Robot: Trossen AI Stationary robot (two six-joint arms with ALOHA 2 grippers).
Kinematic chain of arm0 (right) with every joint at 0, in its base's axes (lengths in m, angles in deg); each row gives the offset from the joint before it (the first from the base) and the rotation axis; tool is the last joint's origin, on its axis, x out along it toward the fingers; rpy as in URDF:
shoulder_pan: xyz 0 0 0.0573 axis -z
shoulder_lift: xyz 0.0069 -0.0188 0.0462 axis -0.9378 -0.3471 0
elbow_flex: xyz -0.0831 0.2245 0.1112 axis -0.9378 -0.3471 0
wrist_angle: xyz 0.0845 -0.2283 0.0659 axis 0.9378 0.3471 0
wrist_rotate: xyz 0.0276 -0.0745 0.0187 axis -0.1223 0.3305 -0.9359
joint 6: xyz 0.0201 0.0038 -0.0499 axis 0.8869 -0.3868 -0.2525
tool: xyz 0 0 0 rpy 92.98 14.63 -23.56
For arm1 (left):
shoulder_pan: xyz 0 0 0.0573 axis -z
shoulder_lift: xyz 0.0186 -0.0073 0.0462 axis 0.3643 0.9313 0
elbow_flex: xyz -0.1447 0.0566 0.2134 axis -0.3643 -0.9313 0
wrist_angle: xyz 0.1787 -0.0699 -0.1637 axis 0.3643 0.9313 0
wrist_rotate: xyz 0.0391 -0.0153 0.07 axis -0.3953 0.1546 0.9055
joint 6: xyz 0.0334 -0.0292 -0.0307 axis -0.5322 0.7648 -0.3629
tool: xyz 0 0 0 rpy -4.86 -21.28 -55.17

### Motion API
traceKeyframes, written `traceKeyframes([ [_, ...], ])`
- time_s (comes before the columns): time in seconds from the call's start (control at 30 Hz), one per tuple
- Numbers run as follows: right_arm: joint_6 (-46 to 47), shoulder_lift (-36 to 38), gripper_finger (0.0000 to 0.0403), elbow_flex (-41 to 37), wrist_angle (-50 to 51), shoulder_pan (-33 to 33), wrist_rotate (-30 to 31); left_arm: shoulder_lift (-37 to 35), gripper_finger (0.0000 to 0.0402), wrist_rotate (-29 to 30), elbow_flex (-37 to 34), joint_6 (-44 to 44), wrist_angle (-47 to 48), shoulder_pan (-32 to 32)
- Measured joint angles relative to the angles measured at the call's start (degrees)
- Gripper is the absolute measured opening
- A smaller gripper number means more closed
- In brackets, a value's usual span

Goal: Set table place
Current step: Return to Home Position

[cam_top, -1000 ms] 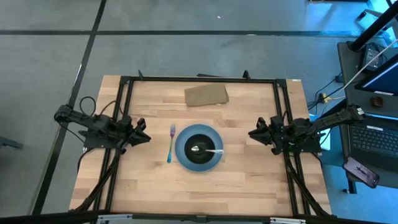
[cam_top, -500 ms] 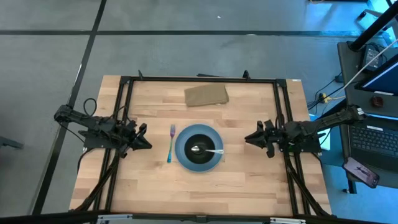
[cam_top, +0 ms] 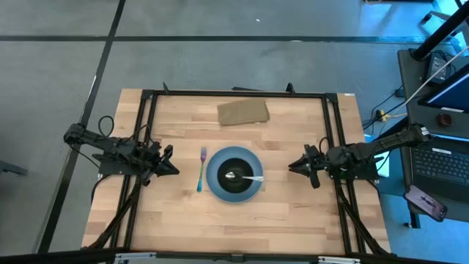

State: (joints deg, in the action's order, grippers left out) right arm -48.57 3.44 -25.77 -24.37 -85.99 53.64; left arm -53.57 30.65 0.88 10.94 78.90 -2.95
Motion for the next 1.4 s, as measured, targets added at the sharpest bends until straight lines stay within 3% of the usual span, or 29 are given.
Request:
traceKeyframes([
  [0.37,0.1,1.5,0.0083,0.0,0.0,0.0,0.0,0.0,0.0027,0.0,0.0,0.0,0.0,0.0],
  [0.6,-0.2,12.5,0.0083,0.0,-0.2,0.0,0.1,0.0,0.0043,0.0,0.0,0.0,0.0,0.0],
  [0.8,-11.5,21.5,0.0083,0.0,-0.2,0.0,0.1,0.0,0.0054,0.1,0.0,0.0,0.0,0.0],
  [1.03,-19.6,21.4,0.0083,0.1,0.0,0.0,0.1,0.0,0.0067,0.1,0.0,0.0,0.0,0.0],
  [1.4,-11.9,21.4,0.0083,0.1,-0.1,0.0,0.0,0.0,0.0081,0.1,0.0,0.0,0.0,0.0],
])
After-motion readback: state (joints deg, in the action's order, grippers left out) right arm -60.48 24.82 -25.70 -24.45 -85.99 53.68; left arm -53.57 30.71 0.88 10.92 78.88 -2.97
